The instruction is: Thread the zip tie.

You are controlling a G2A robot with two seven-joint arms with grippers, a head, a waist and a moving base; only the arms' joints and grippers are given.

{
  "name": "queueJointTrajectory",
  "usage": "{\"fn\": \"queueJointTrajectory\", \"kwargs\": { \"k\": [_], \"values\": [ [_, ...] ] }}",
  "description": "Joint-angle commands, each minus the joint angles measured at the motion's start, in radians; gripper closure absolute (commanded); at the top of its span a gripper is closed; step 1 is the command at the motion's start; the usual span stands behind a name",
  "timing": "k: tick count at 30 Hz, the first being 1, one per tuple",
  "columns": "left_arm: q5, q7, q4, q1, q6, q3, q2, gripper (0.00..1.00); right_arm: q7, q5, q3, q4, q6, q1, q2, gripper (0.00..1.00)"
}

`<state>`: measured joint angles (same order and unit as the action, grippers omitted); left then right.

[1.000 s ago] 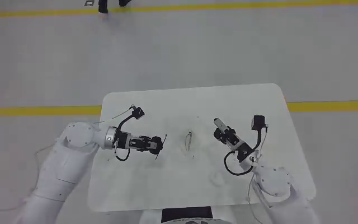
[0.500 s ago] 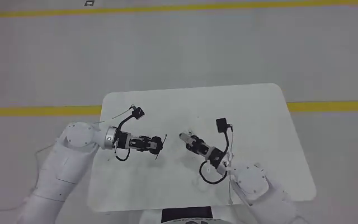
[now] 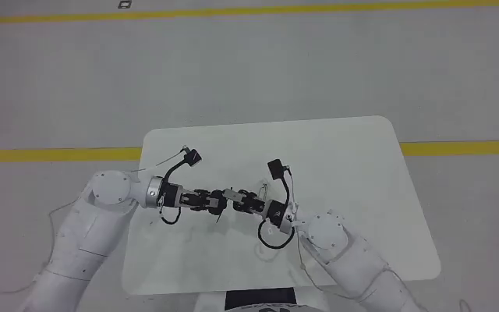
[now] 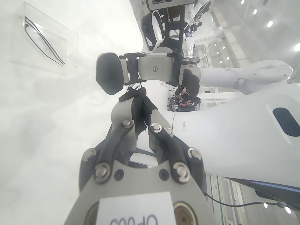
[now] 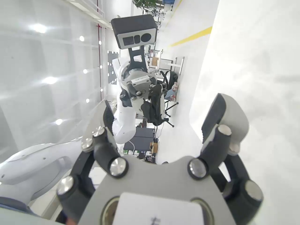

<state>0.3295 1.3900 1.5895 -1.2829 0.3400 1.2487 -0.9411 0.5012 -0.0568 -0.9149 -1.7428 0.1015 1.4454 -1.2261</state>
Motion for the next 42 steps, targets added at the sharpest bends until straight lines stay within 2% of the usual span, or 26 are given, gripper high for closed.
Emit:
{"fn": "queueJointTrajectory", "kwargs": {
  "k": [1,23,29,35,36,42],
  "values": [
    [0.0,0.0,0.0,0.0,0.0,0.0,0.0,1.0,0.0,0.0,0.0,0.0,0.0,0.0,0.0,0.0],
    [0.0,0.0,0.0,0.0,0.0,0.0,0.0,1.0,0.0,0.0,0.0,0.0,0.0,0.0,0.0,0.0],
    [0.0,0.0,0.0,0.0,0.0,0.0,0.0,1.0,0.058,-0.137,-0.021,0.039,0.017,-0.005,-0.001,0.0],
    [0.0,0.0,0.0,0.0,0.0,0.0,0.0,1.0,0.243,-0.411,-0.039,0.125,0.017,-0.035,-0.005,0.0],
    [0.0,0.0,0.0,0.0,0.0,0.0,0.0,1.0,0.236,-0.426,-0.052,0.154,0.007,-0.047,-0.005,0.0],
    [0.0,0.0,0.0,0.0,0.0,0.0,0.0,1.0,0.236,-0.426,-0.052,0.154,0.007,-0.047,-0.005,0.0]
  ]
}}
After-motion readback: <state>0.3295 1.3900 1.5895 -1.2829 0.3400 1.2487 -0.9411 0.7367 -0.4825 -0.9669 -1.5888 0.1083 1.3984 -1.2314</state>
